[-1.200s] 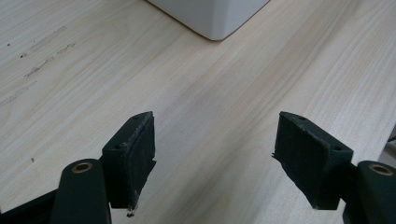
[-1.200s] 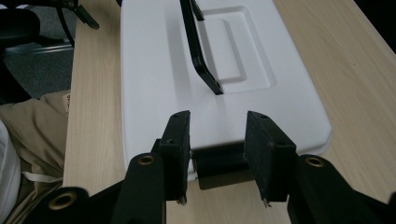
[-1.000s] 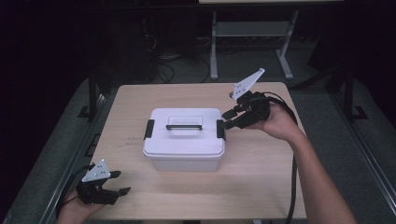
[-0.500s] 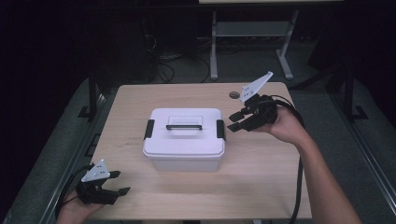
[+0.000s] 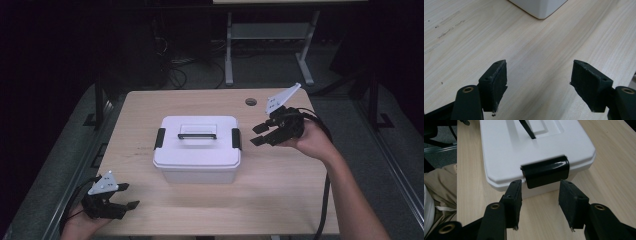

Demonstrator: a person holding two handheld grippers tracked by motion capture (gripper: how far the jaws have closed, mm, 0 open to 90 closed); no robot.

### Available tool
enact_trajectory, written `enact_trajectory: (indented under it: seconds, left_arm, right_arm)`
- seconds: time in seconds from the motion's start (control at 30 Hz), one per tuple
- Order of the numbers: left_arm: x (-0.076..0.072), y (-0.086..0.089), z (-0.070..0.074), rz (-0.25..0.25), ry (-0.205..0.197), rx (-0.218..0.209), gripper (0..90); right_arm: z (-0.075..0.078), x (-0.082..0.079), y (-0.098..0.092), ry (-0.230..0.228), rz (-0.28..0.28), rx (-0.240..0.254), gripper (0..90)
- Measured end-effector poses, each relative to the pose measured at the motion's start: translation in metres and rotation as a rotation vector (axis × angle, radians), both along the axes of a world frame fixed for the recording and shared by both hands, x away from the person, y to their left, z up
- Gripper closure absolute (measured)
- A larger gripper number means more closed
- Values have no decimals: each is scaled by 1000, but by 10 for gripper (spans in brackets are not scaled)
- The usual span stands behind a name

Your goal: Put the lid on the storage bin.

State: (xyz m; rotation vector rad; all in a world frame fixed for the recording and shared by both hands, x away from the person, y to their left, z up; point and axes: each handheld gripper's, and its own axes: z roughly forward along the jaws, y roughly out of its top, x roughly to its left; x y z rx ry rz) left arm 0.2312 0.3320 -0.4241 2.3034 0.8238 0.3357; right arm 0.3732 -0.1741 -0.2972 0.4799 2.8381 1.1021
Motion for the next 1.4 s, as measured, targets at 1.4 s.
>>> enact_trajectory:
  seconds: [1.4]
  left_arm:
    - [0,0,-2,2,2,9,287]
  right_arm:
    - [-35,-13,-23,15,-71,34,278]
